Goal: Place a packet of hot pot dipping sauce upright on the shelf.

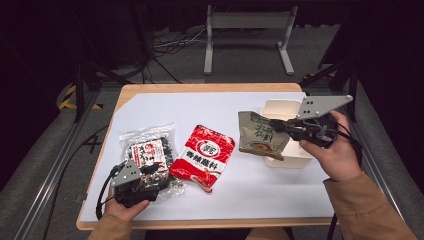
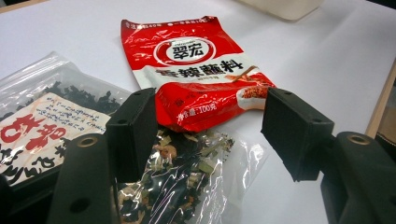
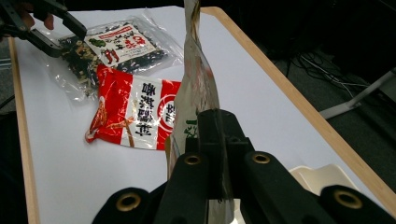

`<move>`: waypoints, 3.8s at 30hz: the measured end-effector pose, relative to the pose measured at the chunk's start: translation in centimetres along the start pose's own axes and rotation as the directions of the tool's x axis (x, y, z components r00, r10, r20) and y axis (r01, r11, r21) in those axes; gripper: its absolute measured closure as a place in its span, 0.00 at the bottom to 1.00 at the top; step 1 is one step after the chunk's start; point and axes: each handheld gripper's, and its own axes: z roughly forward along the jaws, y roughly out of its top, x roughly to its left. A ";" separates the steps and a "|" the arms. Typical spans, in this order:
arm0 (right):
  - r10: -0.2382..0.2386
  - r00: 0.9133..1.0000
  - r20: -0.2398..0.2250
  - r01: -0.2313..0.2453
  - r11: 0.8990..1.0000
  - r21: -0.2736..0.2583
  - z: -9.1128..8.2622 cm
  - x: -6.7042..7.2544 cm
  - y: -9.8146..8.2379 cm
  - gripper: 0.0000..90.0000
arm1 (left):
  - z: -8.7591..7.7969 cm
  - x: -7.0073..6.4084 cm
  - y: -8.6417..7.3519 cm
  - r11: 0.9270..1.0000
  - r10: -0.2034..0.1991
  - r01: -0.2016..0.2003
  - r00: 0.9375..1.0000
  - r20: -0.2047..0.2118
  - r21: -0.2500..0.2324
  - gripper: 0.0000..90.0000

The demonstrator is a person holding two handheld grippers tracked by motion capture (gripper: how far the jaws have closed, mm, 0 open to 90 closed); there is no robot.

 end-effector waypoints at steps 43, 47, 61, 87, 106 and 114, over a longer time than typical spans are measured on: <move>-0.013 0.997 0.076 0.012 1.000 0.008 1.2 -11.3 -1.3 1.00 | -1.1 0.0 -0.9 0.999 -0.033 0.033 0.999 -0.034 -0.008 0.40; -0.012 0.996 0.086 0.011 1.000 0.013 1.6 -12.2 -1.6 1.00 | -1.2 0.1 -0.9 0.999 -0.035 0.034 0.999 -0.034 -0.009 0.40; -0.015 0.992 0.123 0.011 0.999 0.034 2.3 -15.2 -2.8 0.99 | -1.1 0.2 -0.9 1.000 -0.029 0.029 0.999 -0.037 -0.006 0.40; -0.044 0.981 0.189 0.031 0.997 0.069 5.1 -18.4 -5.3 0.99 | -1.0 0.3 -1.0 0.999 -0.041 0.041 0.999 -0.034 -0.005 0.40; -0.038 0.988 0.148 0.026 0.996 0.086 6.6 -18.0 -6.4 0.99 | -1.0 0.3 -1.0 0.999 -0.033 0.033 0.999 -0.033 -0.003 0.40; -0.005 0.991 0.136 -0.012 0.992 0.127 7.5 -17.6 -7.4 0.99 | -0.8 0.3 -0.9 0.999 -0.033 0.033 0.999 -0.027 -0.007 0.40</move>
